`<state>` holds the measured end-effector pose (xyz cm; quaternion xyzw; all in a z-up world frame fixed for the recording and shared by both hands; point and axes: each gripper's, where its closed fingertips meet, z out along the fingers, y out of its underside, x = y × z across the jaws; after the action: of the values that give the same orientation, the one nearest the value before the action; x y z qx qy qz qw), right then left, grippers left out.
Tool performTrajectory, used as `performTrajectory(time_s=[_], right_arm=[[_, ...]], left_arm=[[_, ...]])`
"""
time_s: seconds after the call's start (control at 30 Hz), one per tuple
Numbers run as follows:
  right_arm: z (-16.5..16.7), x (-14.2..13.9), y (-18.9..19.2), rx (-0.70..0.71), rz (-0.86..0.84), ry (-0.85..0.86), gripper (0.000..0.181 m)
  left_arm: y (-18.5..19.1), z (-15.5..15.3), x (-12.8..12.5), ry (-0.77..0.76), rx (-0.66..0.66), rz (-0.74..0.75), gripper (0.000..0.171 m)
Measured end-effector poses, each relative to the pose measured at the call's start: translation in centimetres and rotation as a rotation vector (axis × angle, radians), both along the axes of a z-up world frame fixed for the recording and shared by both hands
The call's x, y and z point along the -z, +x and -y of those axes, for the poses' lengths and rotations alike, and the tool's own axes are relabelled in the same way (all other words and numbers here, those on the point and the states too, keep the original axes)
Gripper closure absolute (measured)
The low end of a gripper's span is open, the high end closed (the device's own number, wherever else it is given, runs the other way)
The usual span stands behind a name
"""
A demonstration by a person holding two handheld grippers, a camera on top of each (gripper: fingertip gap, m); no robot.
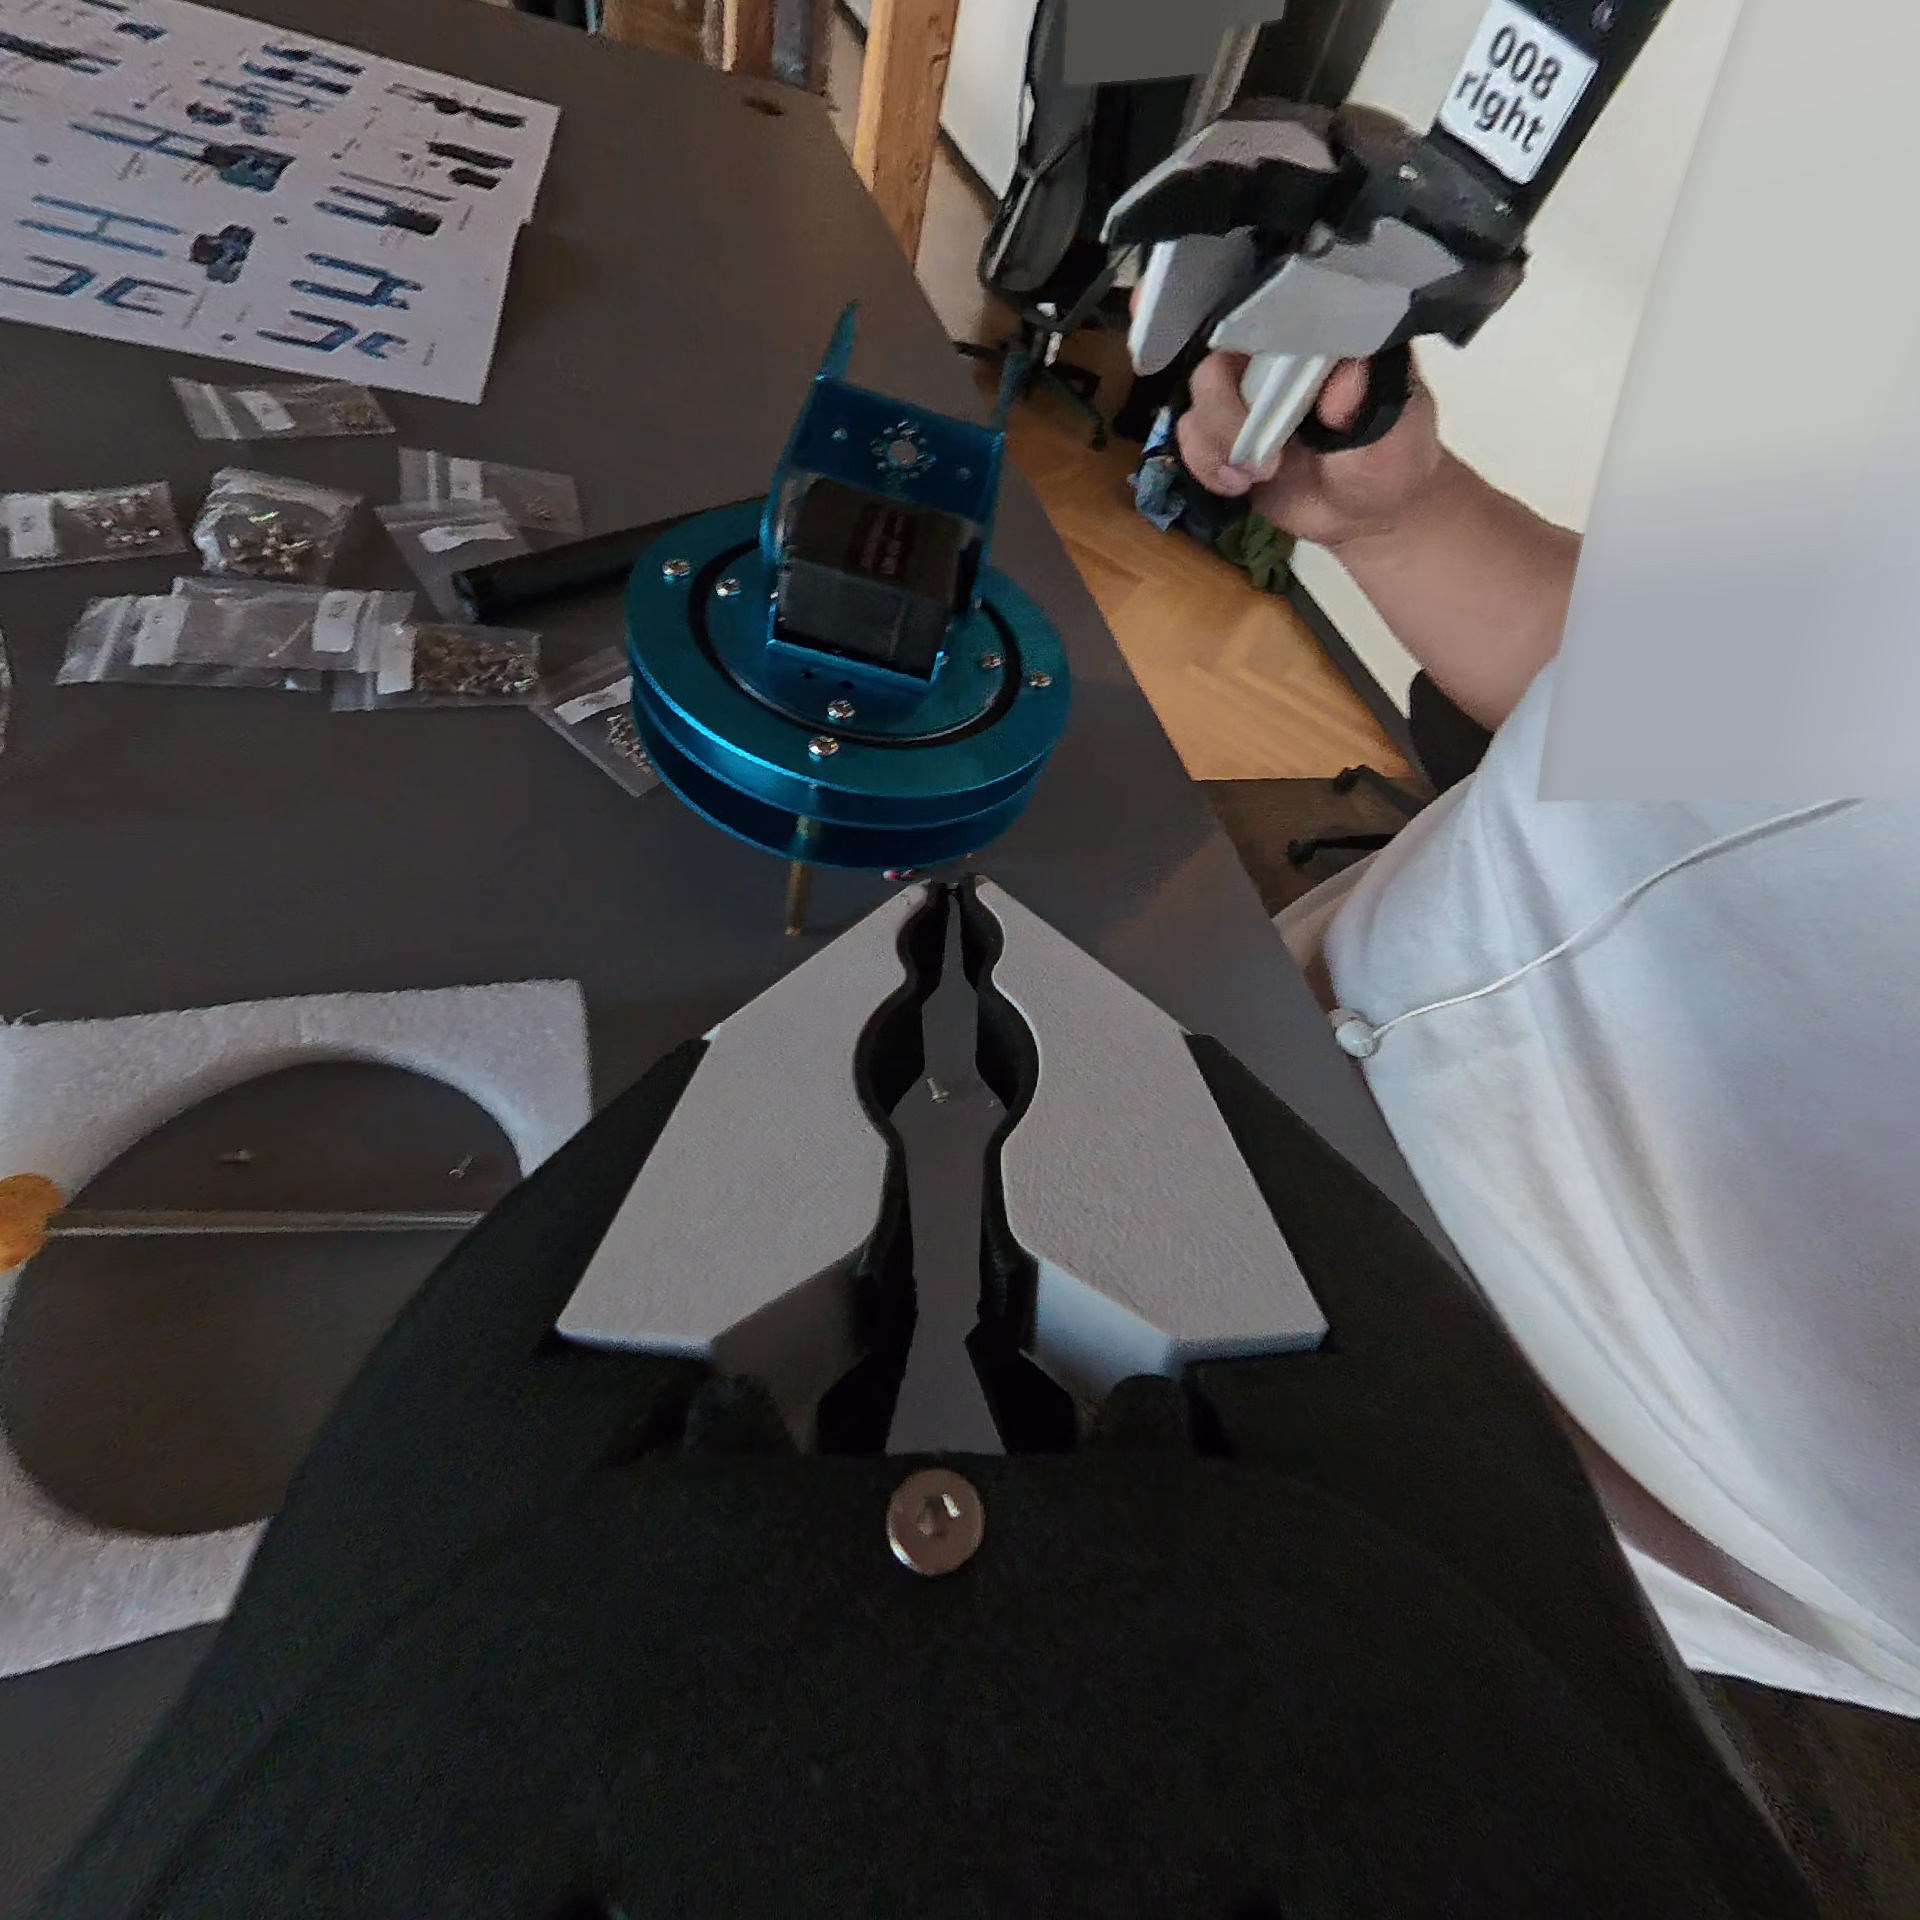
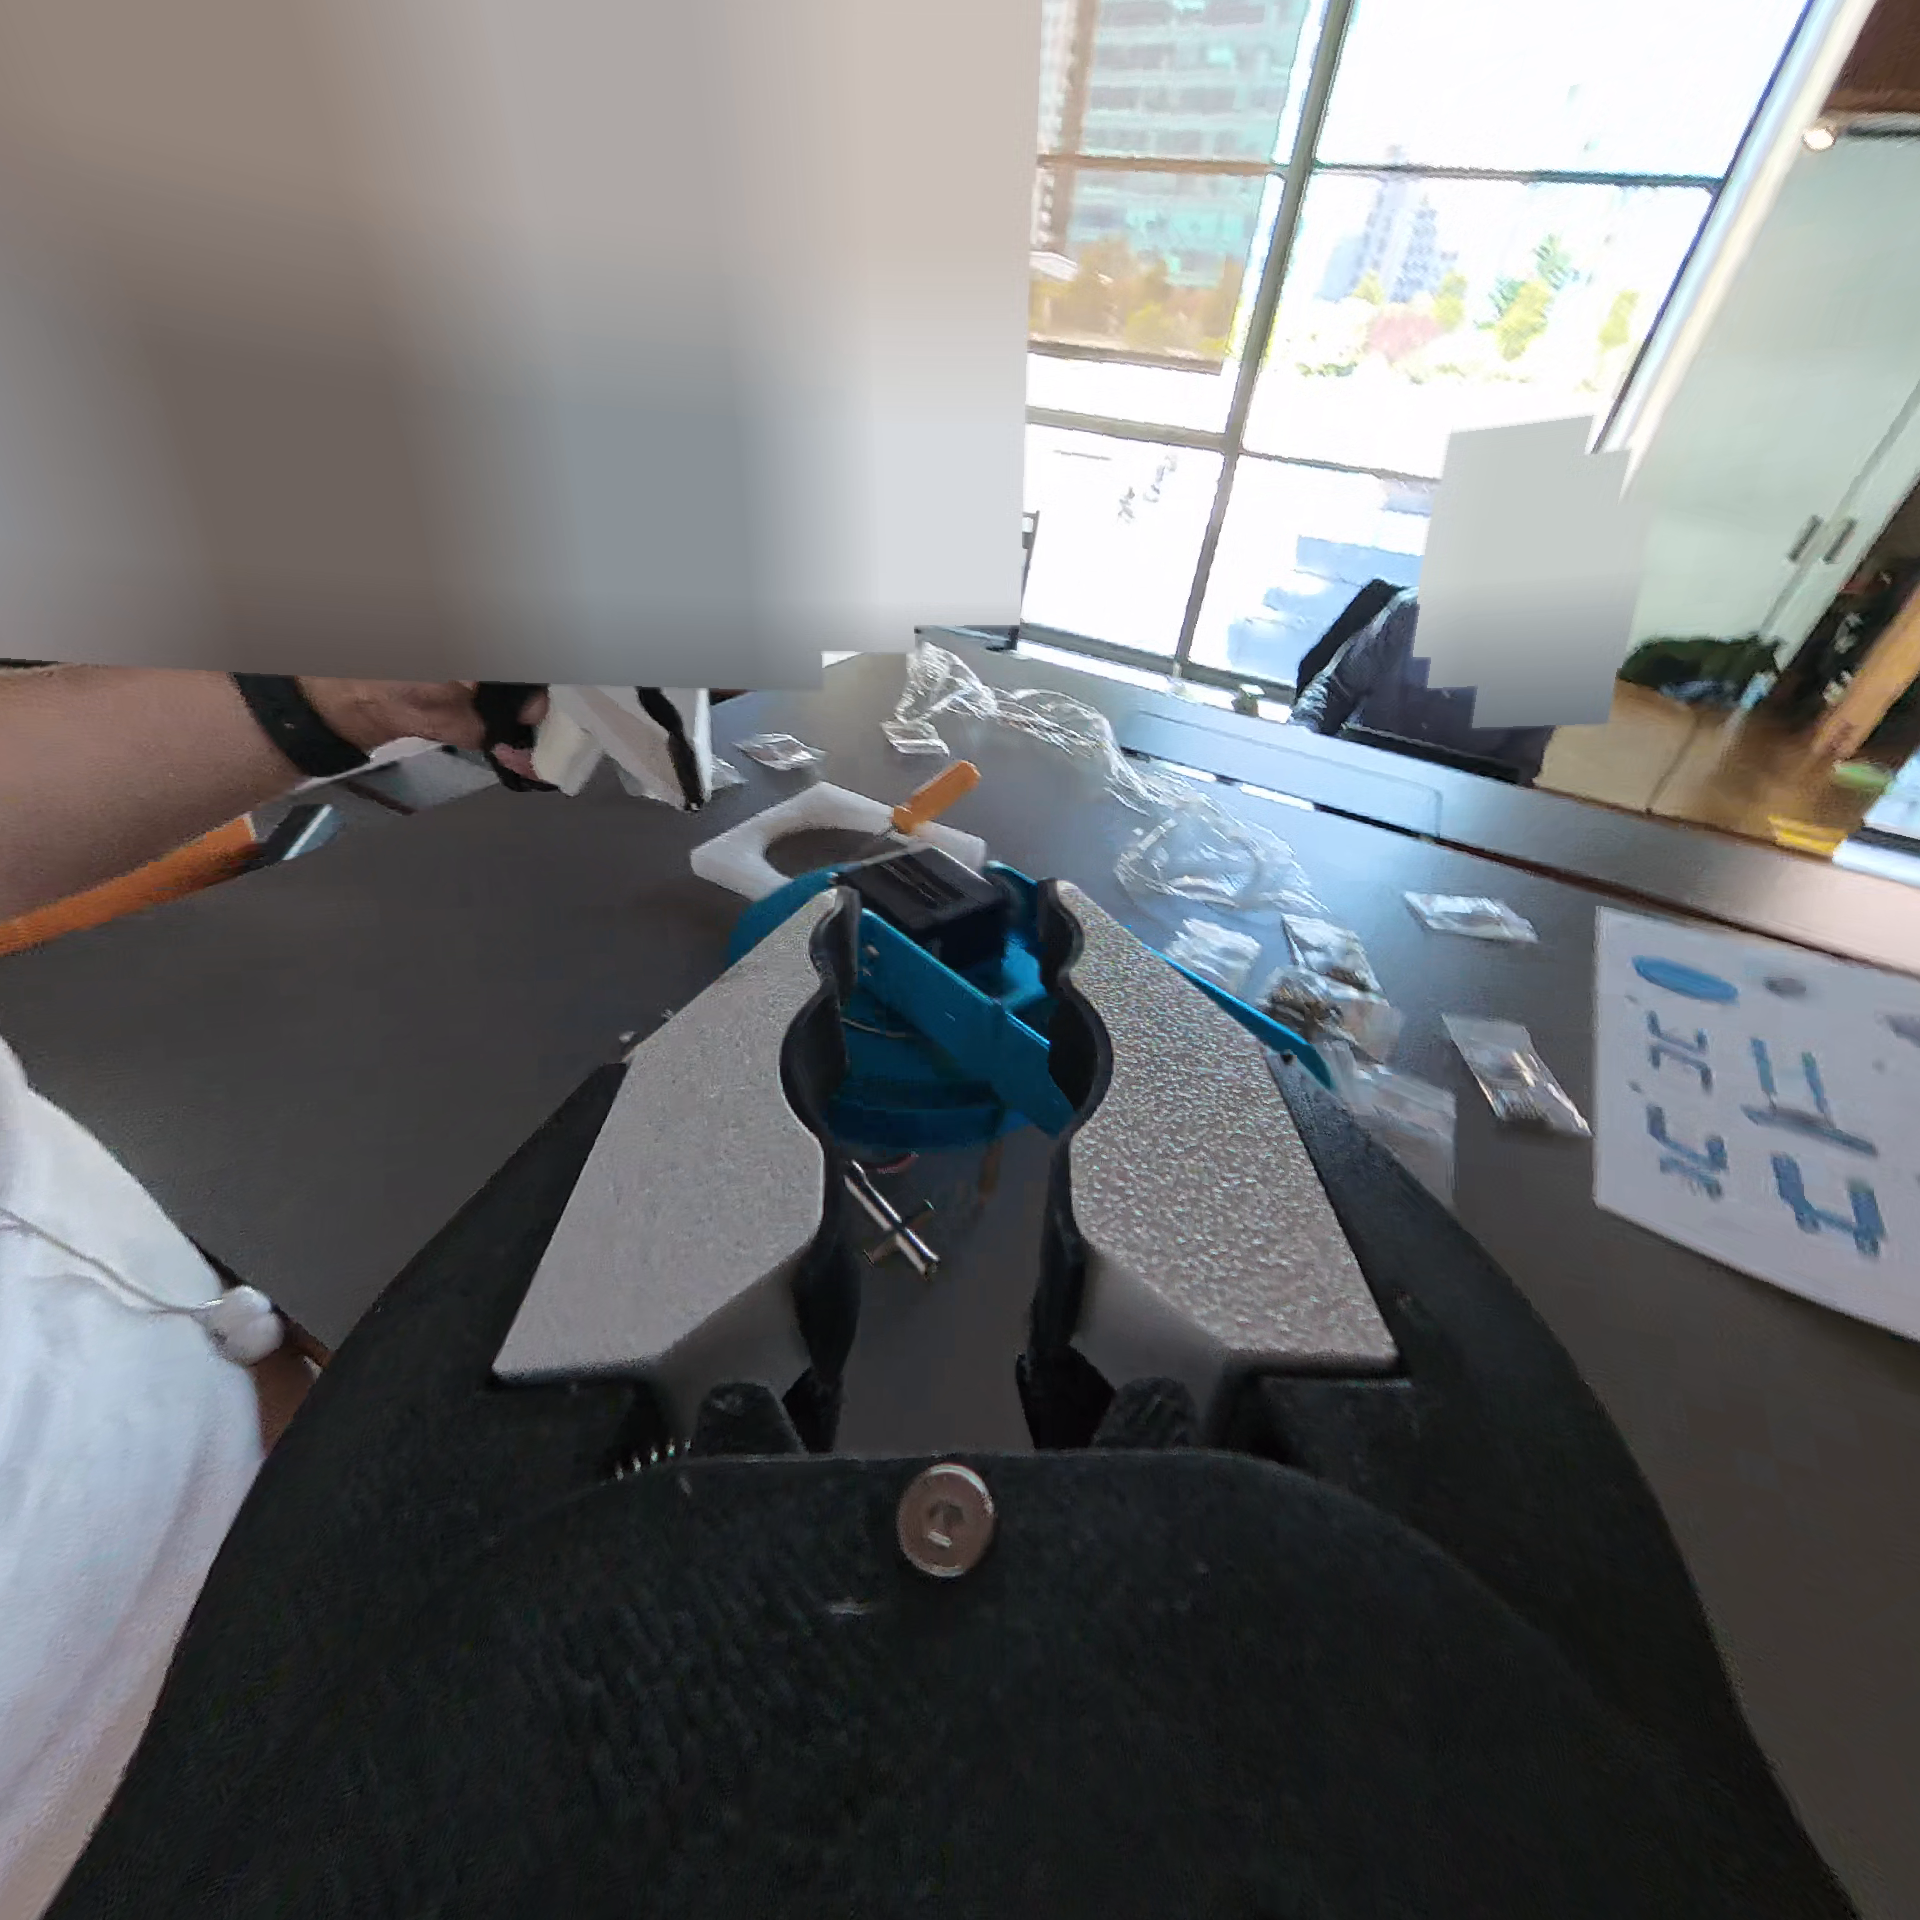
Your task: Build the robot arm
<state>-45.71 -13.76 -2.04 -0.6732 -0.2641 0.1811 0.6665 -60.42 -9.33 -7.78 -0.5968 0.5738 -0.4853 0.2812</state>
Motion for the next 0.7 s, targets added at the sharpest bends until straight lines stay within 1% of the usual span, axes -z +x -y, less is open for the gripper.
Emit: performTrajectory(time_s=[0.07, 0.13, 0.2, 0.3, 0.4, 0.43, 0.5, 0.57, 0.7], right_arm=[[0.3, -0.4, -2.9, -0.079, 0.059, 0.039, 0.148], [0.5, 0.0, -6.0, -0.167, 0.113, 0.053, 0.148], [0.5, 1.1, -8.5, -0.224, 0.168, 0.031, 0.147], [1.1, 3.1, -10.7, -0.266, 0.234, 0.008, 0.147], [1.9, 4.6, -12.2, -0.302, 0.231, -0.034, 0.148], [2.0, 5.1, -12.5, -0.308, 0.231, -0.048, 0.148], [2.3, 6.0, -13.0, -0.311, 0.245, -0.072, 0.148], [2.5, 6.9, -13.2, -0.31, 0.263, -0.089, 0.148], [2.9, 8.0, -12.2, -0.268, 0.289, -0.105, 0.149]], left_arm=[[0.0, 0.9, -0.6, -0.029, 0.045, 0.027, 0.171], [0.1, 1.5, -1.0, -0.053, 0.078, 0.054, 0.171], [-0.1, 2.0, -0.7, -0.054, 0.097, 0.054, 0.171], [-0.6, 2.7, 0.2, -0.035, 0.103, 0.052, 0.171], [-1.2, 3.5, 0.2, -0.042, 0.107, 0.096, 0.171], [-1.5, 3.6, 0.7, -0.027, 0.096, 0.078, 0.171], [-2.0, 3.9, 2.1, 0.012, 0.089, 0.0, 0.171], [-2.3, 4.2, 3.0, 0.044, 0.084, -0.043, 0.171], [-2.3, 4.1, 2.9, 0.038, 0.068, -0.045, 0.171]])
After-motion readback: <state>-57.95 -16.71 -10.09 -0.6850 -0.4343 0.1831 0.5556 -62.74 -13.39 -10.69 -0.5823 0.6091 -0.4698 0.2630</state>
